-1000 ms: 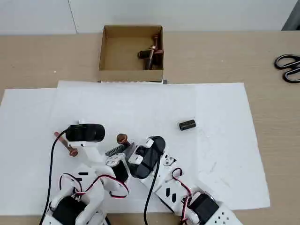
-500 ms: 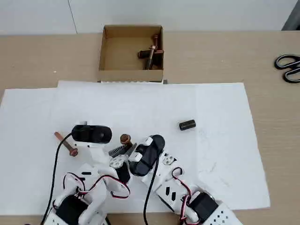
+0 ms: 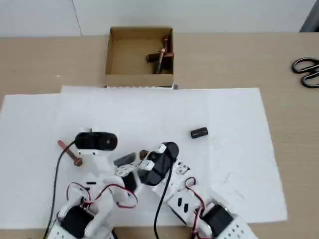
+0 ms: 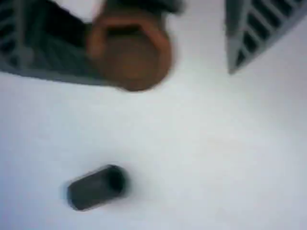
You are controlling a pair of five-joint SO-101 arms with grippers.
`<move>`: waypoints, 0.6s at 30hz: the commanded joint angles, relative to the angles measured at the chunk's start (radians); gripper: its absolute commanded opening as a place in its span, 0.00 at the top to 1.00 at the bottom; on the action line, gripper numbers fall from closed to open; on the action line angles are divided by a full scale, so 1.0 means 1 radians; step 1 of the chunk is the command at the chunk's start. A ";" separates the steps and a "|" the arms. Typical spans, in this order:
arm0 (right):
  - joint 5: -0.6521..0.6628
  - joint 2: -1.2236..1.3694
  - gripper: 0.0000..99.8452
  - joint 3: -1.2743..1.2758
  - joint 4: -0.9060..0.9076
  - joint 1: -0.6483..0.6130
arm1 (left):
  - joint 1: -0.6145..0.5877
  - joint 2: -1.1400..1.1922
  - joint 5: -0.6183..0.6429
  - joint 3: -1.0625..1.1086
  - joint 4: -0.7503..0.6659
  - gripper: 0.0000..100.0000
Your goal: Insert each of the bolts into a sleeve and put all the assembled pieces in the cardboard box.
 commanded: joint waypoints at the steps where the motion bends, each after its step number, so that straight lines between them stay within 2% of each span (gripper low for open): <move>1: 0.000 -0.013 1.00 -0.002 -0.031 0.002 | -0.035 -0.009 -0.018 -0.133 0.018 0.72; 6: 0.000 -0.013 1.00 -0.002 -0.031 0.004 | -0.138 -0.009 -0.101 -0.269 0.097 0.72; 11: 0.000 -0.013 1.00 -0.002 -0.031 0.004 | -0.281 -0.009 -0.180 -0.311 0.143 0.74; 13: 0.000 -0.013 1.00 -0.002 -0.031 0.004 | -0.342 -0.009 -0.198 -0.309 0.157 0.79; 17: 0.000 -0.013 1.00 -0.003 -0.031 0.005 | -0.448 -0.009 -0.233 -0.283 0.178 0.98; 18: 0.000 -0.013 1.00 -0.003 -0.031 0.005 | -0.473 -0.009 -0.253 -0.266 0.176 1.00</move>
